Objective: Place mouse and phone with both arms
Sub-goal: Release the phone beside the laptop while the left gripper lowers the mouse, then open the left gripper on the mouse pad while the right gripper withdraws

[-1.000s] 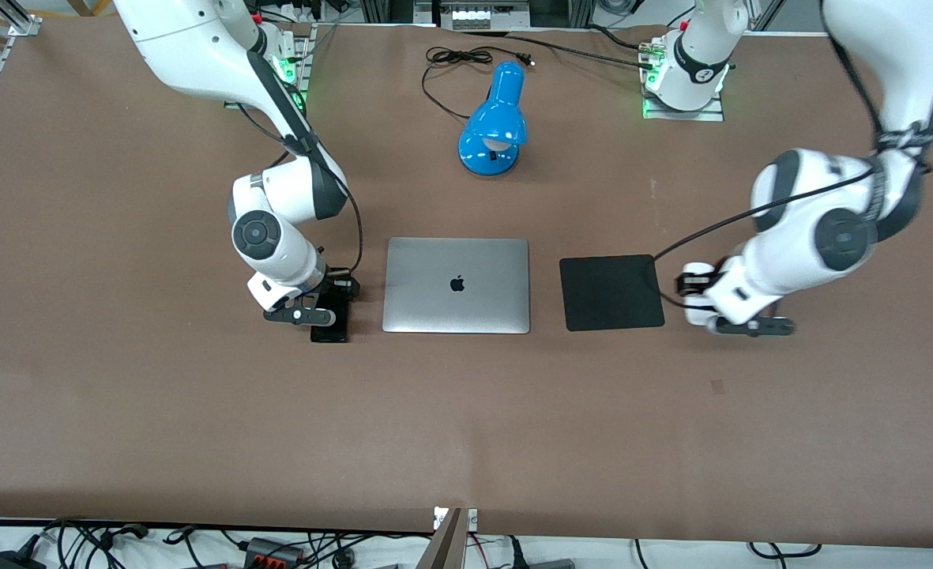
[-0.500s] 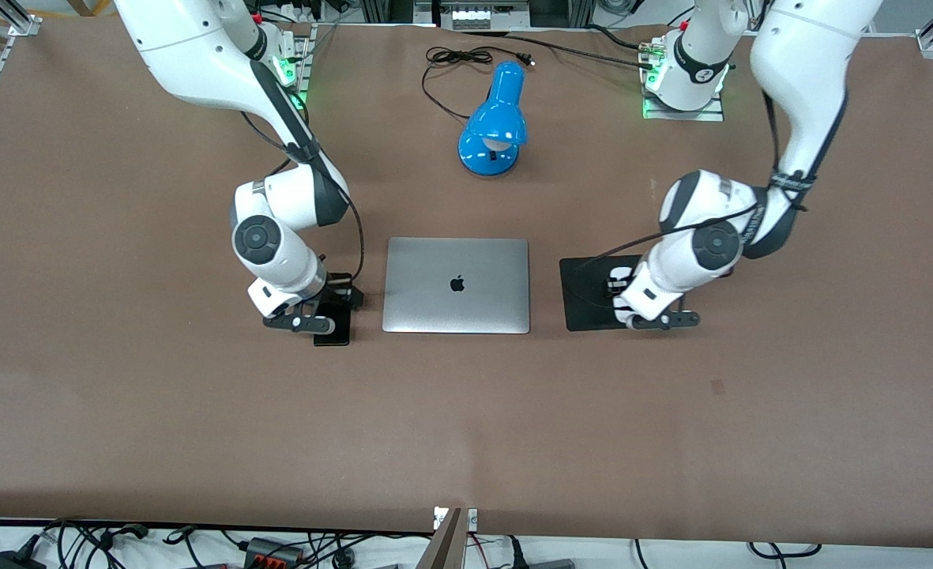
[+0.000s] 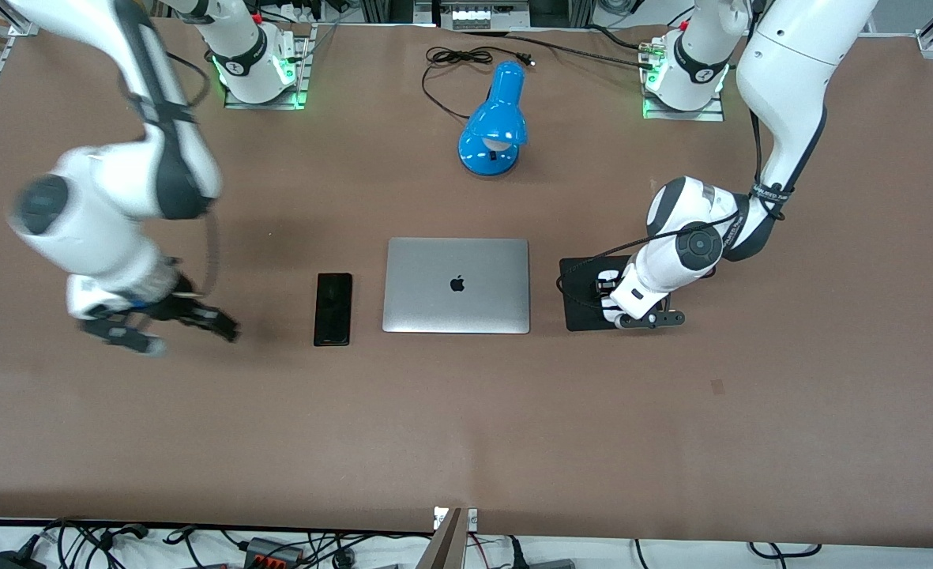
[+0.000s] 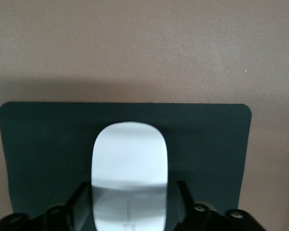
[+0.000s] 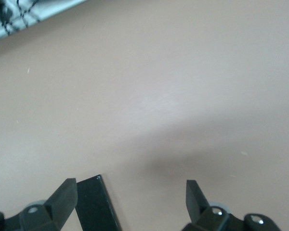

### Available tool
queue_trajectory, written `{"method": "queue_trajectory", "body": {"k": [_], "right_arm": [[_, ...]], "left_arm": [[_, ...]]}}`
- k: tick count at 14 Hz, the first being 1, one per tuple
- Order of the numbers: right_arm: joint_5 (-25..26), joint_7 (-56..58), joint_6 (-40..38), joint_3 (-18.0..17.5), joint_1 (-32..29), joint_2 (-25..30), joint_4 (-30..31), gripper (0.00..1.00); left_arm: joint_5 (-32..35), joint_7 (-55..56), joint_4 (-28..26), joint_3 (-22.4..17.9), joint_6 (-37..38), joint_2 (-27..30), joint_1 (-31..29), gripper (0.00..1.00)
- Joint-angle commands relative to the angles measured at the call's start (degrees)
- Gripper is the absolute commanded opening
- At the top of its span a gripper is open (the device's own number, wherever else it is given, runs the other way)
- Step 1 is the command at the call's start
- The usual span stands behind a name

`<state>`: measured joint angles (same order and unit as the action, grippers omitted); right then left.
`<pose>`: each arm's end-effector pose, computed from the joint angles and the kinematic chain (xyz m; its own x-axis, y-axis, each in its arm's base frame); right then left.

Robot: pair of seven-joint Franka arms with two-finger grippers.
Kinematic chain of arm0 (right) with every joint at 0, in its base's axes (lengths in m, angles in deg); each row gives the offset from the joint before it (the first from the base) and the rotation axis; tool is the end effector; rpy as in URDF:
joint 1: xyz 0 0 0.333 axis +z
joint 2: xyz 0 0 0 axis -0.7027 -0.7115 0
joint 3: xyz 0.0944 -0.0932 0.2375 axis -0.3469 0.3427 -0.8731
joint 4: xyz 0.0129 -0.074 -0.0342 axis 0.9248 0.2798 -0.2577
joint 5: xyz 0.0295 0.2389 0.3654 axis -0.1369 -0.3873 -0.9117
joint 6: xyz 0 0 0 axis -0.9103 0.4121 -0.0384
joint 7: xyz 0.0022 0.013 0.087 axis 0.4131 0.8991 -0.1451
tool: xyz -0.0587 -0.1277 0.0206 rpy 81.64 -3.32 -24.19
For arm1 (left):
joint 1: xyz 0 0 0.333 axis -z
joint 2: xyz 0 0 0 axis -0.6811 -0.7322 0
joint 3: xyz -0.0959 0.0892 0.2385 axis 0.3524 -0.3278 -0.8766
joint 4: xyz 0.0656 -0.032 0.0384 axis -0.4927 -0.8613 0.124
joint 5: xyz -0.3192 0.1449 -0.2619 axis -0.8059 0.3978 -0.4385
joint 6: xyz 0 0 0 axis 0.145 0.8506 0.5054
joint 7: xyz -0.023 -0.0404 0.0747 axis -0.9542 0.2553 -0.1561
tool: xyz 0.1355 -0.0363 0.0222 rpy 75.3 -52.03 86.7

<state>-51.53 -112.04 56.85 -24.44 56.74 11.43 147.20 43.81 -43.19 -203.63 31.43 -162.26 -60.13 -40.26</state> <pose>0.6846 0.0648 0.3004 0.9119 -0.3839 0.1451 -0.3654 -0.9204 -0.1390 0.5615 -0.2101 0.0738 0.9890 0.1018 -0.1070 0.1121 -0.9891 0.0956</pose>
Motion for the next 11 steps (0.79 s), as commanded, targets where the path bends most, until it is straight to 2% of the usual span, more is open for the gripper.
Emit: {"method": "queue_trajectory", "body": {"k": [1, 3, 6, 8, 9, 11], "right_arm": [[-1.9, 0.3, -6.4, 0.9, -1.5, 4.1, -1.9, 1.0], [-0.9, 0.9, -13.1, 1.3, -2.0, 9.3, -2.3, 1.0], [-0.6, -0.5, -25.3, 2.2, -2.2, 14.1, -4.8, 1.0], [6.2, 0.2, -27.7, 2.1, -2.3, 18.2, -3.5, 1.0], [9.0, 0.7, -27.2, 2.1, -2.3, 20.6, 0.1, 1.0], [10.3, 4.3, -25.6, 2.1, -2.3, 23.5, 4.0, 1.0]], "left_arm": [[0.7, 1.2, 1.0, 0.1, 3.3, 2.6, -0.2, 1.0], [0.7, 1.1, 5.8, -0.1, 11.1, 5.3, -0.6, 1.0], [1.2, 0.8, 19.5, -0.4, 29.6, 5.7, -0.7, 1.0], [3.2, 0.6, 27.2, -0.2, 38.7, 5.7, -0.7, 1.0], [3.3, 0.6, 30.3, 0.1, 41.6, 5.7, -0.3, 1.0], [3.6, -2.1, 32.4, 0.5, 47.1, 6.9, -0.6, 1.0]]}}
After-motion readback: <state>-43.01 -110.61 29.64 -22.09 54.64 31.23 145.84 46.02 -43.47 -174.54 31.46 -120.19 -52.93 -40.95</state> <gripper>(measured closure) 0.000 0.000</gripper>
